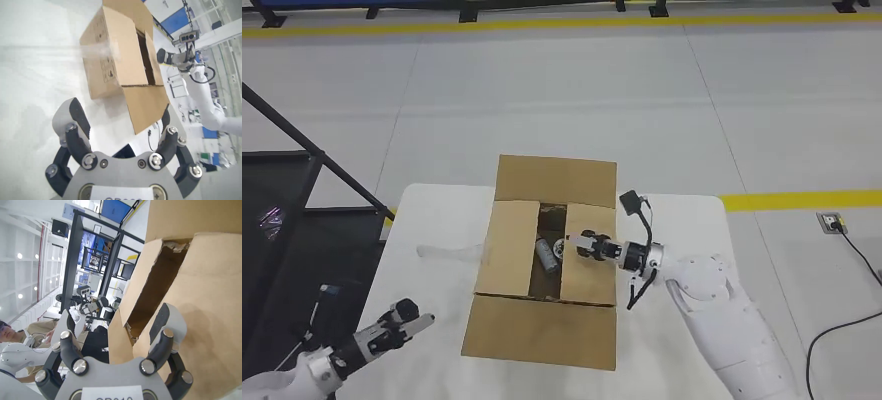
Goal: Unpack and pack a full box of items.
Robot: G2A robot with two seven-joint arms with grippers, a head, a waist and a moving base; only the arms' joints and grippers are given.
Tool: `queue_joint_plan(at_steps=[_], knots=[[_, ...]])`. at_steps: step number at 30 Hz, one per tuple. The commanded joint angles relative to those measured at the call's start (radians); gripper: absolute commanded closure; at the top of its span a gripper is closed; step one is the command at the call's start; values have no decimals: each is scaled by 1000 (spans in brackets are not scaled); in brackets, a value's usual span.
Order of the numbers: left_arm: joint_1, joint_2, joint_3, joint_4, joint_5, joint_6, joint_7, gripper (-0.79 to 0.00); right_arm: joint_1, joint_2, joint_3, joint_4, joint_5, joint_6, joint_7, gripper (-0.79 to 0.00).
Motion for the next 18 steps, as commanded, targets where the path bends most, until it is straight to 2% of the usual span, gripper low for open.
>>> queue_joint_plan(at_steps=[1,3,7,11,18], knots=[[-29,8,23,42,-51,27,-107,-785,-1,2,18,17,5,-19,-46,-785],[-67,15,63,79,-45,55,-166,-785,-1,1,27,28,47,-42,-68,-785],[-136,22,164,139,-84,86,-264,-785,19,-2,51,82,35,-62,-218,-785],[-169,26,216,157,-97,83,-290,-785,50,-7,50,140,-18,-64,-353,-785],[-188,32,263,149,-186,95,-304,-785,157,-26,10,307,-54,-18,-459,-785]])
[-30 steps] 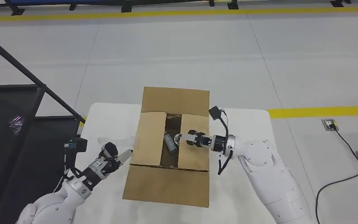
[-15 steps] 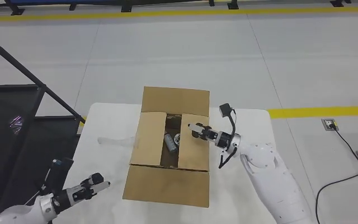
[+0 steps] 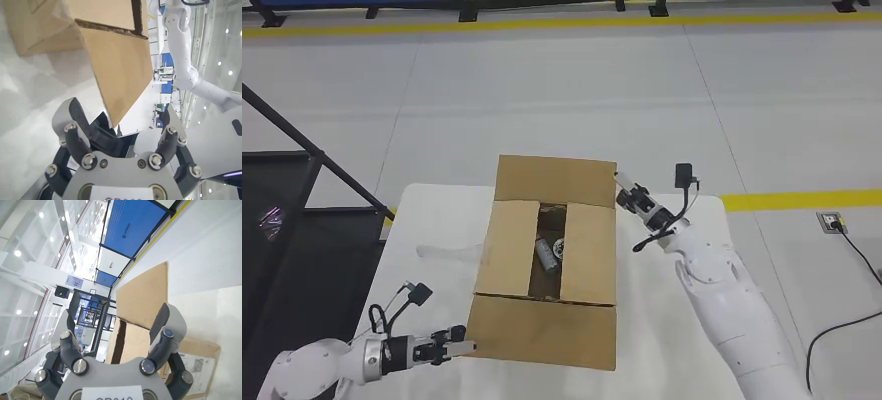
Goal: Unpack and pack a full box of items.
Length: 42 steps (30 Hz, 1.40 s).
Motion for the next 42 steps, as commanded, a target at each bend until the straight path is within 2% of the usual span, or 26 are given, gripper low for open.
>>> queue_joint_plan(at_steps=[1,7,11,15,21,26,30,37,42], knots=[[-1,2,3,-2,-26,3,-5,-785,30,-5,-10,48,-10,6,-23,-785],[-1,11,0,-6,-78,14,0,-785,128,-32,-62,212,-12,23,-55,-785],[-1,16,-7,-18,-63,4,35,-785,179,-53,-90,310,28,-11,-12,-785],[9,20,-2,-39,-68,27,73,-785,214,-67,-81,392,165,-107,144,-785],[28,24,-7,-72,-90,29,124,-785,246,-61,-22,494,343,-227,355,-785],[45,28,-15,-106,-115,38,146,-785,253,-52,19,510,454,-277,515,-785],[46,29,-17,-118,-128,70,208,-785,246,-43,40,486,513,-298,627,-785],[47,27,-15,-158,-82,118,387,-785,222,-21,59,401,527,-293,770,-785],[46,24,16,-195,14,146,517,-785,189,-3,65,308,489,-266,800,-785]])
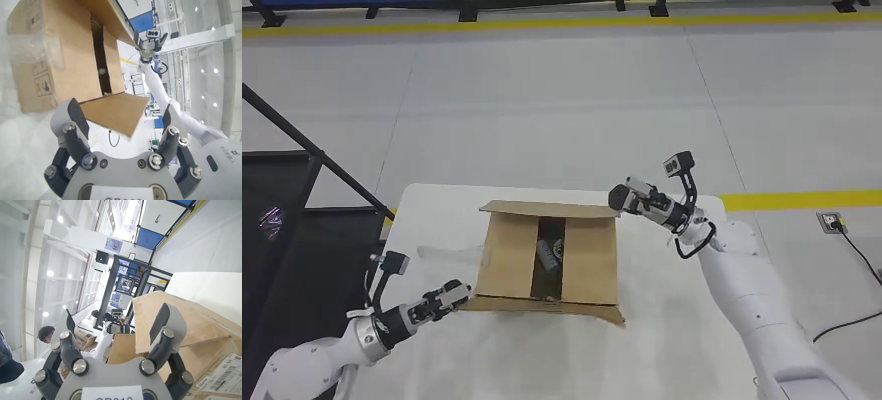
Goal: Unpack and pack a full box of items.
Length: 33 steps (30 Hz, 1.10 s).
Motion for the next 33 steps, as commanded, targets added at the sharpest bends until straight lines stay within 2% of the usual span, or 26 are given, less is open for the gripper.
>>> queue_joint_plan(at_steps=[1,5,8,13,21,26,33], knots=[[-2,-1,14,-10,33,8,41,-785,-10,7,0,-30,-30,18,-2,-785],[-2,-4,51,-39,123,12,127,-785,-39,21,-6,-117,-123,80,-45,-785],[-2,-5,66,-48,144,9,145,-785,-76,29,-7,-195,-168,119,-97,-785],[-6,-5,70,-49,142,14,169,-785,-135,42,-4,-313,-205,166,-103,-785],[-12,-7,102,-77,247,12,243,-785,-176,57,-24,-439,-288,367,-117,-785],[-35,-10,144,-71,310,25,274,-785,-171,58,-45,-476,-298,484,-140,-785],[-88,-17,214,-34,392,46,329,-785,-156,56,-68,-479,-257,531,-124,-785]])
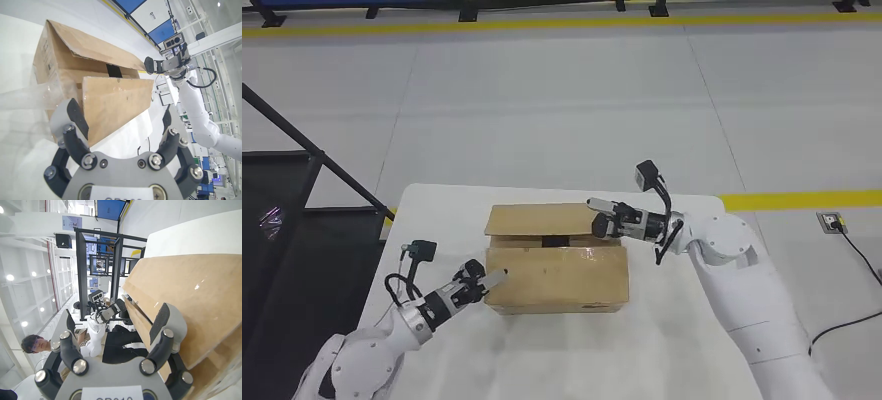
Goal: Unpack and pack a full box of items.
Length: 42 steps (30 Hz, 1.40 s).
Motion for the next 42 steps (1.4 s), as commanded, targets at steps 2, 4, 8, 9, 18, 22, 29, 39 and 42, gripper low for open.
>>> queue_joint_plan(at_steps=[2,4,8,9,18,22,29,39,42], knots=[[-22,-3,25,20,14,8,12,-785,2,0,-14,3,-11,15,-14,-785],[-30,-4,32,26,20,9,17,-785,2,-1,-26,11,-16,31,-15,-785],[-28,-4,24,24,13,0,29,-785,-11,1,-38,32,-6,18,14,-785],[-25,-4,17,22,7,-3,35,-785,-15,2,-39,38,-3,13,21,-785],[32,8,-164,34,-86,-35,74,-785,-36,7,-41,91,10,-49,8,-785],[84,14,-267,66,-90,-59,102,-785,-42,7,-40,113,29,-93,-7,-785],[129,20,-331,105,-85,-99,81,-785,-24,8,-48,145,39,-119,4,-785],[129,17,-330,121,-139,-90,87,-785,-24,8,-48,145,39,-119,4,-785],[114,11,-295,196,-232,-50,75,-785,-24,8,-48,145,39,-119,4,-785]])
